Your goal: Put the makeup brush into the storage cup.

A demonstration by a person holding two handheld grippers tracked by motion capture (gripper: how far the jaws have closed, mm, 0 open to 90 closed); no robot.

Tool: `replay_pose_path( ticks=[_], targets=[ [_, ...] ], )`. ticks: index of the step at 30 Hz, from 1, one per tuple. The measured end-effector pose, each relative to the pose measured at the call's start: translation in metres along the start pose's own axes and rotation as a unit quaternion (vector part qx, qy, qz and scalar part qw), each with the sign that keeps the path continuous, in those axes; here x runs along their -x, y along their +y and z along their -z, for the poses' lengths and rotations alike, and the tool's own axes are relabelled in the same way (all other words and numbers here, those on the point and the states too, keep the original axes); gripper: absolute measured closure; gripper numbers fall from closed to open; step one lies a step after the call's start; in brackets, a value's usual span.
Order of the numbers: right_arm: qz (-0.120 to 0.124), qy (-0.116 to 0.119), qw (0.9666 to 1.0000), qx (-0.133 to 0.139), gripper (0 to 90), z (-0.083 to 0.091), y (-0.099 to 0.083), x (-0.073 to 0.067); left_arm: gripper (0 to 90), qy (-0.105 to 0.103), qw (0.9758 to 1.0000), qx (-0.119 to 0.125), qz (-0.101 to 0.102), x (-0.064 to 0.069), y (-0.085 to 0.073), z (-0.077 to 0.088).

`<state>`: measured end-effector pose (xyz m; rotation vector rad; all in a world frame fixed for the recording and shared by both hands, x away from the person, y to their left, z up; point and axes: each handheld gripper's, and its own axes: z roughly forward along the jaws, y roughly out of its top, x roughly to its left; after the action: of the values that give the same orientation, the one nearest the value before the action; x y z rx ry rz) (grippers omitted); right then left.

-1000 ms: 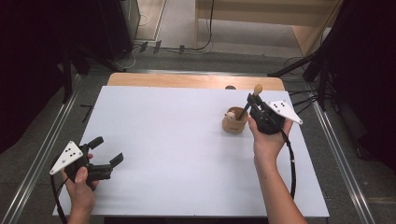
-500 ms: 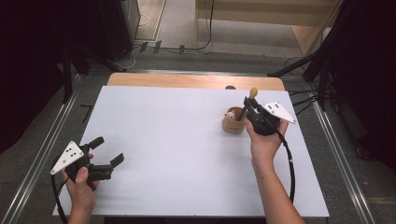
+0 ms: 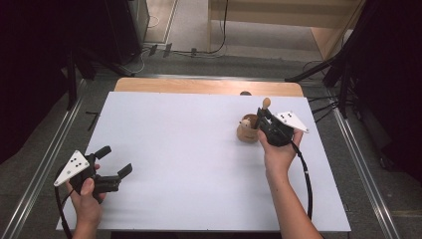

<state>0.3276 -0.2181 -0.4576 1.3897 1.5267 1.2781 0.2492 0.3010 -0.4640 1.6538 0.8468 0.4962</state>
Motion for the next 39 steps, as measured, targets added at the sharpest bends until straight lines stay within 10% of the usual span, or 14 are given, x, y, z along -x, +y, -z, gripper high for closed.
replay_pose_path(
  ticks=[6, 10, 13, 39],
  targets=[
    [0.002, -0.004, 1.0, 0.006, 72.9, 0.001, 0.0, 0.001, 0.0, 0.0, 1.0, 0.0, 0.0, 0.0, 0.0, 0.0],
    [-0.015, 0.009, 0.9997, 0.016, 31.9, 0.007, 0.005, 0.001, 0.0, 0.0, 1.0, 0.0, 0.0, 0.0, 0.0, 0.0],
    [-0.015, 0.032, 0.999, -0.026, 0.0, 0.011, 0.007, 0.003, 0.0, 0.0, 1.0, 0.0, 0.0, 0.0, 0.0, 0.0],
    [-0.023, 0.073, 0.9967, -0.028, 0.0, 0.051, -0.007, 0.014, 0.0, 0.0, 1.0, -0.001, -0.001, 0.001, -0.001, -0.001]
  ],
)
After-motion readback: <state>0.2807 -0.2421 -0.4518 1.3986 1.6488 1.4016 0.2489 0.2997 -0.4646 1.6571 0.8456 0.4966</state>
